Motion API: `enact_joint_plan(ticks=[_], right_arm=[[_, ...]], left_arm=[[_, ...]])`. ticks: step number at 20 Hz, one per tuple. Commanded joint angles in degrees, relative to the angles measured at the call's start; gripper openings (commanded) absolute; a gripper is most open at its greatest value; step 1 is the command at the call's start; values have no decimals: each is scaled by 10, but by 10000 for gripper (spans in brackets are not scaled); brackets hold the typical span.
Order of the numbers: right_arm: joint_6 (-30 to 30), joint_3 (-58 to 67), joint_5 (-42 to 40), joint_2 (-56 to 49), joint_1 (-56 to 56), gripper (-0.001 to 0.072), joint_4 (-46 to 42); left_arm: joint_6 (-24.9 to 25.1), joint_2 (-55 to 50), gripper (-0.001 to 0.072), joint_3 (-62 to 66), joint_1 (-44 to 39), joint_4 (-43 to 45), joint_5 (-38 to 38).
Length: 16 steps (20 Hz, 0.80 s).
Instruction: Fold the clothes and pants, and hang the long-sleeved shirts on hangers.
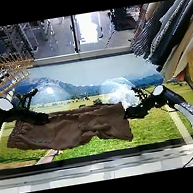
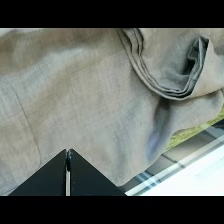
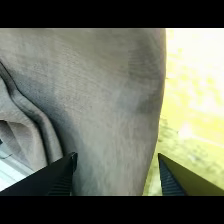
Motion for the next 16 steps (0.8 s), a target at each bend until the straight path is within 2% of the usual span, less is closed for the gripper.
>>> enact_joint_plan(ticks=[1,3,5,6,7,8,9,12,14,16], right_arm=[[-89,-25,-38,-33,-18,586,55],[-115,-25,-37,-54,-13,582,78],[-137,-25,-40,-75,3,527,107],[-146,-24,-46,-79,10,332,119],[-145,-18,-52,-78,16,103,118],[-129,-4,-42,-75,16,17,101],[-95,12,-29,-65,10,16,57],[25,60,12,17,-35,14,-151],[29,73,37,88,-85,13,-228],[30,74,50,131,-130,13,-247]], left_arm=[[0,0,11,0,2,1,-27],[0,0,11,0,2,1,-35],[0,0,11,0,2,1,-35],[0,0,11,0,2,1,-35],[0,0,11,0,2,1,-35],[0,0,11,0,2,1,-35],[0,0,11,0,2,0,-35],[0,0,11,0,0,-24,-35],[0,-1,11,0,-9,-41,-31],[0,-1,10,-7,-31,-51,-3]])
